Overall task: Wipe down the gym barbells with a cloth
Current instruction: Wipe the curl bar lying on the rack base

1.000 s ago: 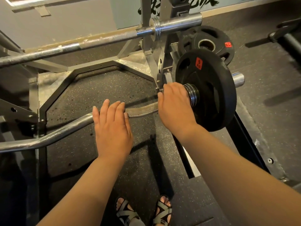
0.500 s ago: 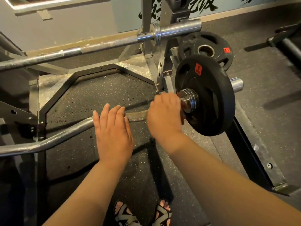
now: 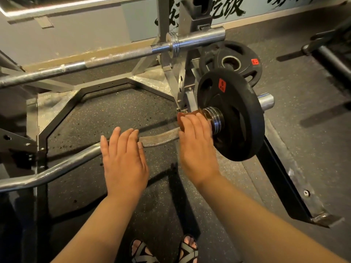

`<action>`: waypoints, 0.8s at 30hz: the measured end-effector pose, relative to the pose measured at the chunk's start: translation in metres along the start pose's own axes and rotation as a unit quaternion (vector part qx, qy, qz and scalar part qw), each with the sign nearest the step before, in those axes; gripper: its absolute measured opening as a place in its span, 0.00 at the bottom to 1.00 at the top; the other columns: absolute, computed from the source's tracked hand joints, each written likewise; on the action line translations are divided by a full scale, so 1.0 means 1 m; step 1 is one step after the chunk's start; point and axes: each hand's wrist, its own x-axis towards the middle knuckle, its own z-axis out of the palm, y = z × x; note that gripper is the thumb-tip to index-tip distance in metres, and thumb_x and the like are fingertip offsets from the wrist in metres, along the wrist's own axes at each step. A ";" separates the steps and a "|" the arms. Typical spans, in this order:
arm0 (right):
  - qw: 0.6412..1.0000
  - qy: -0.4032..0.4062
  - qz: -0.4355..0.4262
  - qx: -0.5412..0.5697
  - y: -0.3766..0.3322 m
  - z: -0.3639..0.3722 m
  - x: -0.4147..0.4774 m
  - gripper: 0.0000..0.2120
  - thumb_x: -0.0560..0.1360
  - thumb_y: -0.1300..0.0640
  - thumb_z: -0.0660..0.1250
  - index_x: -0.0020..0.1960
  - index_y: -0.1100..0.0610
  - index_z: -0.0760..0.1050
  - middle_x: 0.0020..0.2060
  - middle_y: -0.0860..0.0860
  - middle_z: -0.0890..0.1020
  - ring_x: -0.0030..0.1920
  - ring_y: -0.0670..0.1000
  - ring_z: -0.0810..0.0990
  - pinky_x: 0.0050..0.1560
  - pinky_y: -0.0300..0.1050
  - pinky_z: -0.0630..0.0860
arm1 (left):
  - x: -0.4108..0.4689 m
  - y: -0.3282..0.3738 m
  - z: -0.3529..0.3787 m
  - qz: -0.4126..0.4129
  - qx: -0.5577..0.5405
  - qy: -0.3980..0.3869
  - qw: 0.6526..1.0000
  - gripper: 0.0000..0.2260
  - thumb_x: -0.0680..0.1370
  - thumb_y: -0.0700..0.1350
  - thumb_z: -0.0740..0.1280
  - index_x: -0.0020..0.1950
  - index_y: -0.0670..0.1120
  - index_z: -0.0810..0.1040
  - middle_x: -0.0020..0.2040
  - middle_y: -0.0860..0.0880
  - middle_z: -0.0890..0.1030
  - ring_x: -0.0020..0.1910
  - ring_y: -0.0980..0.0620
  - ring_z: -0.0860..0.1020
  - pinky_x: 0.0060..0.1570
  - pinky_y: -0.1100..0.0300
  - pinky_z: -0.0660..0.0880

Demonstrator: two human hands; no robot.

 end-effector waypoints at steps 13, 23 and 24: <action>0.996 0.025 0.047 -0.071 -0.027 0.003 0.018 0.13 0.85 0.57 0.54 0.62 0.58 0.74 0.60 0.54 0.77 0.68 0.57 0.70 0.76 0.58 0.61 | 0.000 0.001 0.001 -0.004 0.004 0.003 1.000 0.19 0.86 0.48 0.53 0.72 0.42 0.74 0.70 0.44 0.75 0.77 0.41 0.64 0.80 0.42 0.45; 0.999 -0.037 -0.018 0.030 0.006 -0.002 0.014 0.13 0.86 0.49 0.53 0.67 0.50 0.70 0.65 0.46 0.71 0.73 0.48 0.62 0.77 0.50 0.59 | 0.000 -0.003 -0.002 0.009 0.000 -0.001 1.000 0.20 0.85 0.48 0.52 0.72 0.44 0.73 0.71 0.45 0.75 0.77 0.43 0.64 0.81 0.45 0.45; 0.998 -0.010 0.026 0.054 0.008 -0.004 0.014 0.15 0.86 0.50 0.53 0.69 0.52 0.69 0.68 0.47 0.71 0.76 0.48 0.59 0.78 0.49 0.57 | 0.000 -0.003 -0.002 0.008 -0.002 0.002 1.000 0.19 0.85 0.48 0.53 0.72 0.43 0.74 0.70 0.45 0.76 0.77 0.42 0.64 0.81 0.45 0.45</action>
